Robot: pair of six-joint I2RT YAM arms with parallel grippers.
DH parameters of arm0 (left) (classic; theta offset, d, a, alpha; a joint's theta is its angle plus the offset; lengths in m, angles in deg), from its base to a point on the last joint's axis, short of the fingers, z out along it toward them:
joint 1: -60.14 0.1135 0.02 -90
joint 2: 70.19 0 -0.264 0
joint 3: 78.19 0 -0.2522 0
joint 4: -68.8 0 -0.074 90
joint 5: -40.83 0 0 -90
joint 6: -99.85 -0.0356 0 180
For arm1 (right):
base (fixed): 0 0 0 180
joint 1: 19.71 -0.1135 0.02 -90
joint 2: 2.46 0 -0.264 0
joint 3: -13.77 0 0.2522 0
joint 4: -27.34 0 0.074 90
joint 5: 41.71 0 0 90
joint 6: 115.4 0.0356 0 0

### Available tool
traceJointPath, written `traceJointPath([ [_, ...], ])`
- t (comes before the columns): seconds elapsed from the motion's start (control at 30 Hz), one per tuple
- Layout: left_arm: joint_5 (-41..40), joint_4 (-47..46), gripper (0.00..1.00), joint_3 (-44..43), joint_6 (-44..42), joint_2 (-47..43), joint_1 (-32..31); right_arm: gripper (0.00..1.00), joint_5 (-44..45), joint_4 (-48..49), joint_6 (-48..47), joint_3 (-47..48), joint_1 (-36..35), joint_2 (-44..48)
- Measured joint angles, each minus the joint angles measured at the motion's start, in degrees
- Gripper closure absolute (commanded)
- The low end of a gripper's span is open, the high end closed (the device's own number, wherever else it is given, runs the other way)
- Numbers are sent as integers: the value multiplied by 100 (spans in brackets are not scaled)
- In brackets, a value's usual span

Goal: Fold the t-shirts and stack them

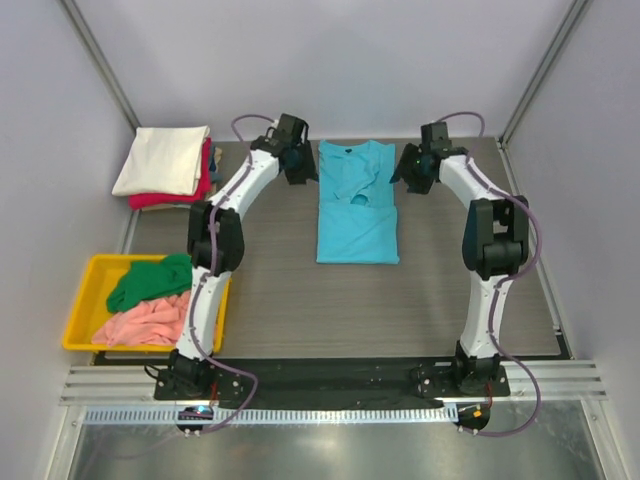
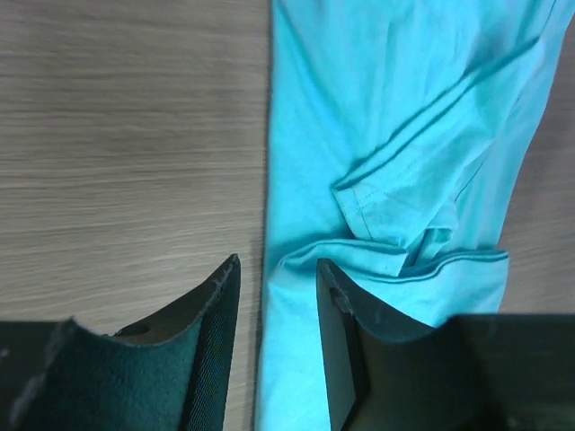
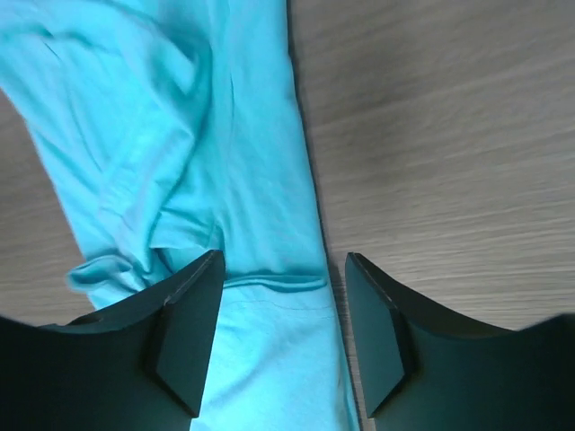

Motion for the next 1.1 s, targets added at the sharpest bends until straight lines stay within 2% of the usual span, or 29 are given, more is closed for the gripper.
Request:
traceJointPath([
  [0.07,-37,133,58,-66,4,-146,116,36,-83,-31,-68,210,131,31],
  [0.13,-70,48,58,455,4,-612,197,36,-125,22,-122,162,221,254],
  [0.2,-85,-157,58,1353,17,-1292,214,36,-197,66,-149,-205,245,684],
  [0.37,7,-651,58,3309,83,-2730,22,36,-402,116,-133,-1563,144,1934],
  [0.47,142,-1167,57,4540,184,-3386,-190,35,-568,306,-90,-2765,83,2664],
  [0.57,350,-1622,56,5606,306,-3775,-361,35,-835,382,0,-3873,81,3093],
  [0.7,603,-2299,55,6771,476,-4037,-490,34,-1119,549,120,-4881,79,3362],
  [0.87,809,-3161,54,7569,730,-4122,-542,36,-1421,999,247,-5412,46,3440],
  [1.0,911,-3803,47,7873,925,-4122,-605,37,-1591,1497,326,-5482,44,3335],
  [1.1,935,-4153,45,7952,1025,-4122,-645,37,-1670,1810,398,-5499,46,3241],
])
